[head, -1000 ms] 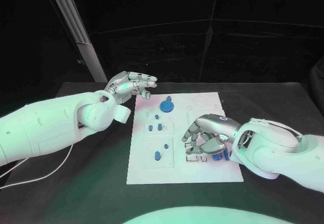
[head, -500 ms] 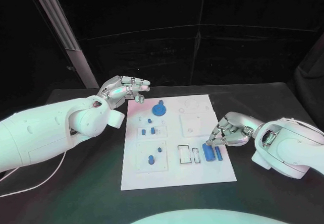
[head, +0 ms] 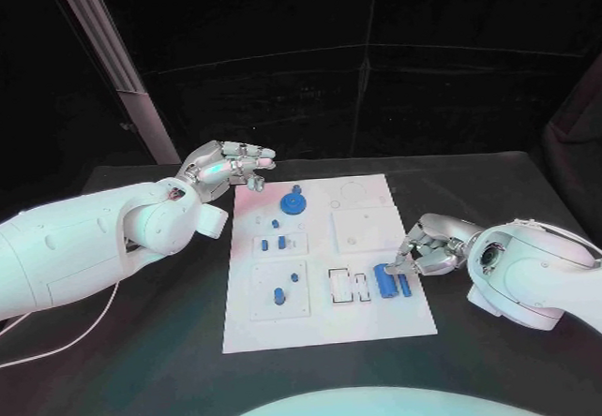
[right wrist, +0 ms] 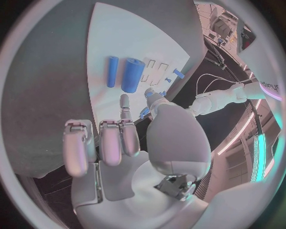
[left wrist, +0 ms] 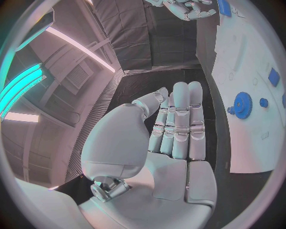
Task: Assemble the parts on the task board
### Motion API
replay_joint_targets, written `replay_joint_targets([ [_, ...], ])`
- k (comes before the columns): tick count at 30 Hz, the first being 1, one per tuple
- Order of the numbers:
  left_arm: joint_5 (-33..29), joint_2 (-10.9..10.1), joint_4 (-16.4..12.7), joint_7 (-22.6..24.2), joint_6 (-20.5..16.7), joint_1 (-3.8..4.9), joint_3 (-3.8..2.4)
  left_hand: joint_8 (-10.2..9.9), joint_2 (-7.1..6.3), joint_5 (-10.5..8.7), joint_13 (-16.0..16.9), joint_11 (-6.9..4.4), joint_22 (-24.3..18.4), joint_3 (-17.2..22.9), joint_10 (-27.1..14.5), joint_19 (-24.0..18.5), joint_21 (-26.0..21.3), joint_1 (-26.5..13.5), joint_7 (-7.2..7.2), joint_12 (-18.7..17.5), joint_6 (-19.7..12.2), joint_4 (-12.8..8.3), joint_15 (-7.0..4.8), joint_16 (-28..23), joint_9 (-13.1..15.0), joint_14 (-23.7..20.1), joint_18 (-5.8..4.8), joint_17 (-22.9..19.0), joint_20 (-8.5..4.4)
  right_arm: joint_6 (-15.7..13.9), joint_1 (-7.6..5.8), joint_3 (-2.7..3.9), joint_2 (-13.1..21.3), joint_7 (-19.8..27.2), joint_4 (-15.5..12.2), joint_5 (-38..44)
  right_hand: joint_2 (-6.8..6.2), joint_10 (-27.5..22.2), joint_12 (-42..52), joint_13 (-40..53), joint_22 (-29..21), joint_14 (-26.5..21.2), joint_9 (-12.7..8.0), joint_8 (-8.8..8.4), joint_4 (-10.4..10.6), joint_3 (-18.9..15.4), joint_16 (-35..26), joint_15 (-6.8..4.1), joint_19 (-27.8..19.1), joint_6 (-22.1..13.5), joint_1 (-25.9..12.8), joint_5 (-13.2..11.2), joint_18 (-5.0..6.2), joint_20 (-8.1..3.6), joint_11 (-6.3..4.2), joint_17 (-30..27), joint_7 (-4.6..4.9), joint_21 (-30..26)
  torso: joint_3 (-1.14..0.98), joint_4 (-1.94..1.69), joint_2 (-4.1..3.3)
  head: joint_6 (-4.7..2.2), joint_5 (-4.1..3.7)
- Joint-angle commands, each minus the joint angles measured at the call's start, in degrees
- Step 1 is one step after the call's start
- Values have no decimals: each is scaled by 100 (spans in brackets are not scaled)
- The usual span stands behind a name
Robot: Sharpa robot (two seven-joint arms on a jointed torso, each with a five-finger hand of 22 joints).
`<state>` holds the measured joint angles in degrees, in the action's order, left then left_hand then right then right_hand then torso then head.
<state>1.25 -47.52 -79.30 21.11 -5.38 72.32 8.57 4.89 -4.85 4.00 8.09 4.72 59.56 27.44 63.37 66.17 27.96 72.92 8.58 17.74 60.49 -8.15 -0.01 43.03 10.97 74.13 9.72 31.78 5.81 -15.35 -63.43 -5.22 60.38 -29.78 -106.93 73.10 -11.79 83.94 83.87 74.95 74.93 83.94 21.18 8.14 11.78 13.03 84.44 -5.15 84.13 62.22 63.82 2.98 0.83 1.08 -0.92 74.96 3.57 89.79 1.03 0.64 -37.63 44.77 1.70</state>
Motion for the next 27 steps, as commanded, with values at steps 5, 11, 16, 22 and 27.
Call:
replay_joint_targets([
  [5,-20,-2,-8,22,78,6,-1,-23,38,-24,8,4,-5,-33,-51,-31,-18,-11,21,26,-10,-12,3,-26,-6,-48,69,-5,20,402,58,-2,-179,-381,68,536,-73,321,97,874,1507,417,167,-17,107,-17,71,42,587,-121,71,-21,-83,48,17,544,13,21,-1,-5,-9,14,-6],
  [11,-20,-3,-7,21,81,6,2,-23,38,-24,8,4,-5,-33,-51,-31,-18,-11,21,26,-10,-12,3,-26,-6,-48,69,-5,20,495,93,-3,-282,-466,126,660,-81,324,109,890,1507,418,206,-24,126,-23,80,46,587,-144,92,-22,-83,52,22,560,18,21,-1,-10,-6,26,-1],
  [16,-20,-9,-3,19,80,6,5,-23,38,-24,8,4,-5,-33,-51,-31,-18,-11,21,26,-10,-12,3,-26,-6,-48,69,-5,20,525,113,-3,-365,-497,156,747,-84,326,113,896,1507,419,218,-25,134,-27,84,47,587,-150,95,-22,-83,53,23,568,19,21,-1,-3,-7,34,2],
  [22,-20,-12,-5,16,83,6,7,-23,38,-24,8,4,-5,-33,-51,-31,-18,-11,21,26,-10,-12,3,-26,-6,-48,69,-5,20,537,142,-3,-484,-539,223,806,-84,325,116,901,1507,420,254,-23,157,-33,91,50,587,-154,103,-22,-83,56,25,580,20,21,3,-6,-7,41,0],
  [27,-20,-18,-9,13,81,6,9,-23,38,-24,8,4,-5,-33,-51,-31,-18,-11,21,26,-10,-12,3,-26,-6,-48,69,-5,20,573,170,-3,-566,-600,317,837,-80,324,117,904,1507,420,285,-15,166,-29,94,51,587,-146,123,-21,-83,58,24,585,18,21,5,-11,-5,45,0],
])
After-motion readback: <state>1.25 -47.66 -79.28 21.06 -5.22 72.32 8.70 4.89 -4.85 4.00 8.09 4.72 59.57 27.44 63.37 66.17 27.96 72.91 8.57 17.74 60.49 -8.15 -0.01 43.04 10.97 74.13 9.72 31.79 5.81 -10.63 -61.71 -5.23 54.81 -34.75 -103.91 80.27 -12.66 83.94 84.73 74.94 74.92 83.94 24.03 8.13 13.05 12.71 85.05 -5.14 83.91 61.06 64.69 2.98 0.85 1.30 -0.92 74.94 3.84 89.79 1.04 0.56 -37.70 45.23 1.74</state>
